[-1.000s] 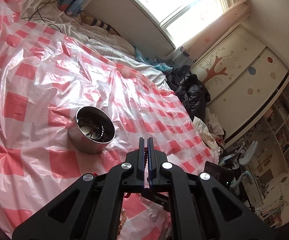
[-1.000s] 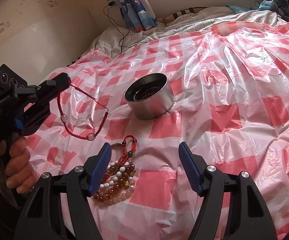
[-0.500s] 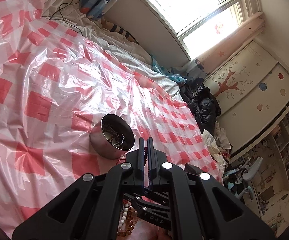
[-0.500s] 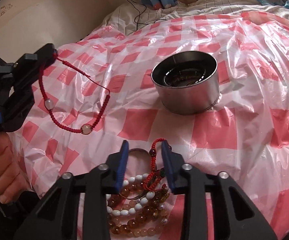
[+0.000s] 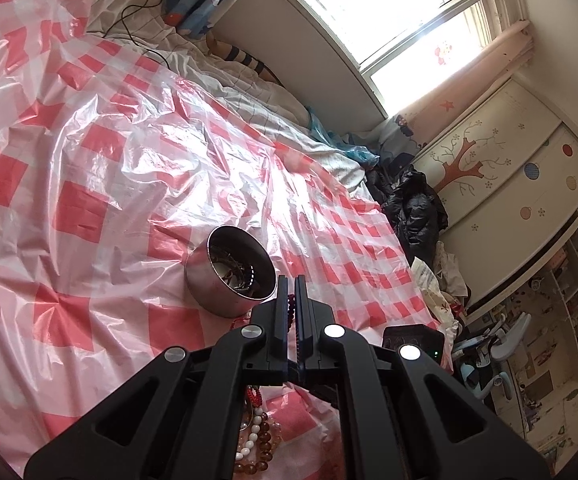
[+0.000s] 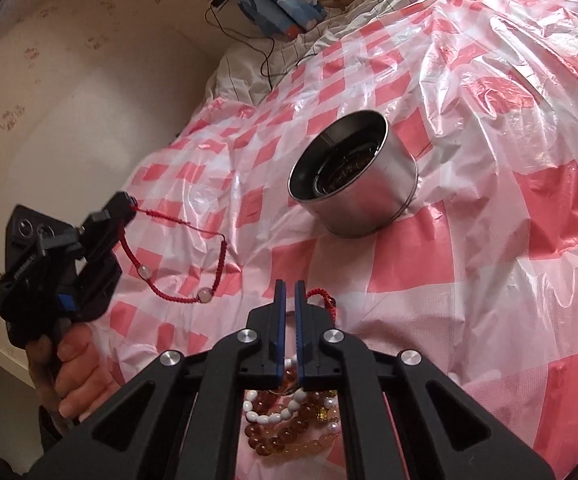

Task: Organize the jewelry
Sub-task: 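Grasp the red cord bracelet with the right tool while the left tool lowers the red string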

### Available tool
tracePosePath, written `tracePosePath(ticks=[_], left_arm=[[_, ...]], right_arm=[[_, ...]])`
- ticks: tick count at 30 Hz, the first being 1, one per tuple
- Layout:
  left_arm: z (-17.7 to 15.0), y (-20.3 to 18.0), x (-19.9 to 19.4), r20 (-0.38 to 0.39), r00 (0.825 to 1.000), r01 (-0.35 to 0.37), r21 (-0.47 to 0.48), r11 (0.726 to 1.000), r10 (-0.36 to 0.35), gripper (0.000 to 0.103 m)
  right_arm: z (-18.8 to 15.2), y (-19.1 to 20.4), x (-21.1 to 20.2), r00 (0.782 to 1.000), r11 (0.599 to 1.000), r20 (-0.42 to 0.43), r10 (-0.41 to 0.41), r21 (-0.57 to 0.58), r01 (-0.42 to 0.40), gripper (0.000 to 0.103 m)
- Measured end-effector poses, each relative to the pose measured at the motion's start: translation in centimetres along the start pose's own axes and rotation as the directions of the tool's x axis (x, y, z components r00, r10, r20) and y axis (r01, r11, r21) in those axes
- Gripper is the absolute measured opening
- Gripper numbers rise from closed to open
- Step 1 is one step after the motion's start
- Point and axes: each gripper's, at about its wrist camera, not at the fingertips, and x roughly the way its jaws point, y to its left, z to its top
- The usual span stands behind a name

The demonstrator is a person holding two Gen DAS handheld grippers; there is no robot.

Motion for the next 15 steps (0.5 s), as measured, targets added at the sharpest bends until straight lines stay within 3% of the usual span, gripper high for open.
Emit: tracePosePath(ticks=[1, 2, 3, 5, 7, 9, 10, 12, 15], left_arm=[[-0.1, 0.0, 0.1, -0.002, 1.000, -0.001, -0.001, 1.000, 0.001, 0.002], [-0.2, 0.0, 0.2, -0.006, 1.000, -0.002, -0.001, 1.000, 0.002, 0.002], [-0.2, -0.1, 0.3, -0.009, 1.000, -0.002, 0.001, 1.000, 0.002, 0.002], [-0.3, -0.2, 0.3, -0.011, 1.000, -0.002, 0.005, 1.000, 0.002, 0.002], [-0.3, -0.3, 0.3, -0.012, 1.000, 0.000, 0.007, 1.000, 0.000, 0.002], [-0.3, -0.2, 0.4, -0.012, 1.000, 0.002, 0.006, 1.000, -0.001, 0.002], [-0.3, -0.3, 0.3, -0.013, 1.000, 0.000, 0.006, 1.000, 0.000, 0.002], [-0.2, -0.3, 0.3, -0.010, 1.000, 0.002, 0.006, 1.000, -0.002, 0.002], [-0.3, -0.3, 0.3, -0.008, 1.000, 0.001, 0.007, 1.000, -0.001, 0.002]], right_arm=[[-0.1, 0.4, 0.5, 1.000, 1.000, -0.012, -0.010, -0.014, 0.010, 0.022], [-0.3, 0.8, 0.9, 0.999, 0.999, -0.013, -0.037, -0.030, 0.037, 0.066], [-0.4, 1.2, 1.0, 0.998, 0.997, 0.002, -0.068, -0.047, 0.068, 0.083], [-0.5, 2.2, 1.5, 0.992, 0.984, 0.004, -0.127, -0.123, 0.127, 0.082], [-0.8, 2.2, 2.4, 0.986, 0.977, -0.022, -0.162, -0.144, 0.158, 0.061], [-1.1, 1.6, 3.3, 0.982, 0.976, -0.062, -0.176, -0.137, 0.167, 0.026], [-1.3, 1.4, 3.5, 0.982, 0.978, -0.069, -0.174, -0.133, 0.164, 0.019], [-1.1, 1.1, 3.1, 0.988, 0.985, -0.058, -0.144, -0.108, 0.137, 0.014], [-0.7, 0.3, 2.0, 0.995, 0.994, -0.027, -0.096, -0.057, 0.095, 0.013]])
